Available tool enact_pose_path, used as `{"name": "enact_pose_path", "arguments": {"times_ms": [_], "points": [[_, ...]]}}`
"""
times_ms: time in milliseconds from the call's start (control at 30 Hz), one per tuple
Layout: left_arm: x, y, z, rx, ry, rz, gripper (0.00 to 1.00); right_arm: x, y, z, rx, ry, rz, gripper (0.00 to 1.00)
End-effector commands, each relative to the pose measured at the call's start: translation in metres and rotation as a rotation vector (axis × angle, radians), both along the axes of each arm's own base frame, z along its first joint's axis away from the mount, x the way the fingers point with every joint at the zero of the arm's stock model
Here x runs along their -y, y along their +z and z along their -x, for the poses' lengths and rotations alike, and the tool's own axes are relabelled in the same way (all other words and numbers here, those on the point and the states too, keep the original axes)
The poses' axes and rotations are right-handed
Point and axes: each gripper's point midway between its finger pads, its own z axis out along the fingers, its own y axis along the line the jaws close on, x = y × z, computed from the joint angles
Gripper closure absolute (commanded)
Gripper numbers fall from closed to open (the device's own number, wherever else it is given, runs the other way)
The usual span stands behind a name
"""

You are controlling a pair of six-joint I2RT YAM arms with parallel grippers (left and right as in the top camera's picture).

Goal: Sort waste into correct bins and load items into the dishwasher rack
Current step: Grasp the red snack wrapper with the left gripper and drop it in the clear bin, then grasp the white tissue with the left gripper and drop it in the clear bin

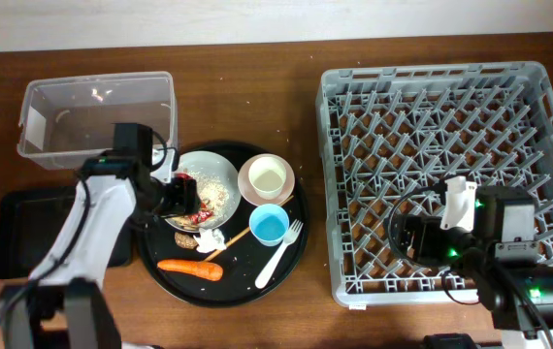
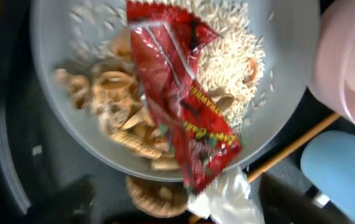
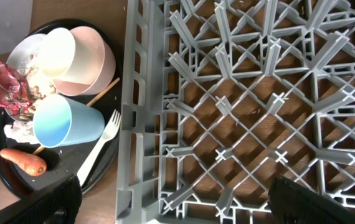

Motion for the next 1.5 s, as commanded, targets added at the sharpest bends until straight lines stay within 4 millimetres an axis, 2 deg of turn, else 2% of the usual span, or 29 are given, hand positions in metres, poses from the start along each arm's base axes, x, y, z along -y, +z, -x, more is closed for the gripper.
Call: {"name": "enact_pose_path", "arguments": {"times_ms": [0,67,100,200,267,333,367,433,467,500,567,633,667,733,767,800,833,867,900,933,967,1000,1033,1100,1167,1233,1333,1467], "points": [[0.012,-0.008,-0.009,-0.002,-0.014,0.065,0.65,-0.002,0.005,-0.002,0.003,0.004,-0.007,0.02],[0.012,-0.001,-0.019,0.04,-0.016,0.065,0.93,-0.002,0.004,-0.001,-0.005,0.005,-0.007,0.02],[0.012,0.001,-0.021,0.047,-0.016,0.065,0.99,-0.002,0.004,-0.001,-0.004,0.004,-0.007,0.02],[0.012,0.014,-0.028,0.06,-0.016,0.065,0.99,-0.002,0.004,-0.001,-0.004,0.004,-0.006,0.02],[0.012,0.03,-0.03,0.059,-0.016,0.065,0.99,-0.002,0.004,-0.001,-0.003,0.004,-0.006,0.02],[0.012,0.065,-0.042,0.111,-0.018,0.065,0.99,0.0,0.003,-0.002,-0.003,-0.003,0.002,0.02],[0.012,0.089,-0.055,0.182,-0.019,0.06,0.99,0.002,0.003,-0.002,-0.003,-0.011,0.014,0.02],[0.006,0.12,-0.073,0.284,-0.008,0.051,0.99,0.002,0.003,-0.002,-0.003,-0.011,0.014,0.02],[0.0,0.14,-0.086,0.352,0.006,0.047,0.99,0.002,0.003,-0.002,-0.003,-0.011,0.014,0.02],[-0.016,0.158,-0.105,0.447,0.039,0.021,0.99,0.002,0.003,-0.002,-0.003,-0.011,0.014,0.02],[-0.044,0.168,-0.126,0.539,0.101,-0.069,0.99,0.002,0.002,-0.002,-0.005,-0.011,0.014,0.02],[-0.068,0.167,-0.144,0.586,0.158,-0.153,0.99,0.002,0.002,-0.001,-0.007,-0.011,0.014,0.02],[-0.072,0.163,-0.15,0.591,0.167,-0.17,0.96,0.002,0.002,-0.001,-0.007,-0.011,0.014,0.02],[-0.073,0.153,-0.158,0.584,0.167,-0.17,0.76,0.002,0.002,-0.001,-0.007,-0.011,0.014,0.02],[-0.073,0.146,-0.161,0.573,0.166,-0.17,0.45,0.002,0.002,-0.001,-0.008,-0.011,0.014,0.02],[-0.073,0.144,-0.162,0.569,0.166,-0.17,0.34,0.002,0.002,-0.001,-0.011,-0.011,0.014,0.02],[-0.073,0.144,-0.162,0.57,0.165,-0.167,0.33,0.002,0.001,0.0,-0.015,-0.011,0.014,0.02],[-0.069,0.146,-0.16,0.569,0.155,-0.149,0.36,0.002,0.001,0.0,-0.014,-0.011,0.014,0.02],[-0.054,0.148,-0.148,0.541,0.121,-0.076,0.43,0.002,0.001,0.0,-0.014,-0.011,0.014,0.02],[-0.036,0.147,-0.13,0.483,0.081,0.011,0.43,0.002,0.001,0.0,-0.014,-0.011,0.014,0.02],[-0.01,0.138,-0.1,0.358,0.035,0.116,0.43,0.002,0.001,0.0,-0.014,-0.011,0.014,0.02],[0.002,0.128,-0.078,0.258,0.019,0.148,0.43,0.002,0.001,0.0,-0.014,-0.011,0.014,0.02],[0.007,0.122,-0.063,0.191,0.01,0.151,0.43,0.002,0.001,0.0,-0.014,-0.011,0.014,0.02],[0.027,0.102,-0.015,-0.019,-0.027,0.157,0.38,0.002,0.001,0.0,-0.014,-0.011,0.014,0.02],[0.045,0.078,0.023,-0.172,-0.078,0.151,0.37,0.002,0.001,0.0,-0.015,-0.011,0.014,0.01],[0.055,0.051,0.053,-0.281,-0.116,0.139,0.37,0.002,0.001,0.001,-0.019,-0.011,0.014,0.02],[0.056,0.02,0.083,-0.394,-0.078,0.126,0.37,0.002,0.0,0.001,-0.022,-0.011,0.014,0.02],[0.056,-0.002,0.09,-0.411,-0.026,0.124,0.39,0.002,0.0,0.001,-0.022,-0.011,0.014,0.02]]}}
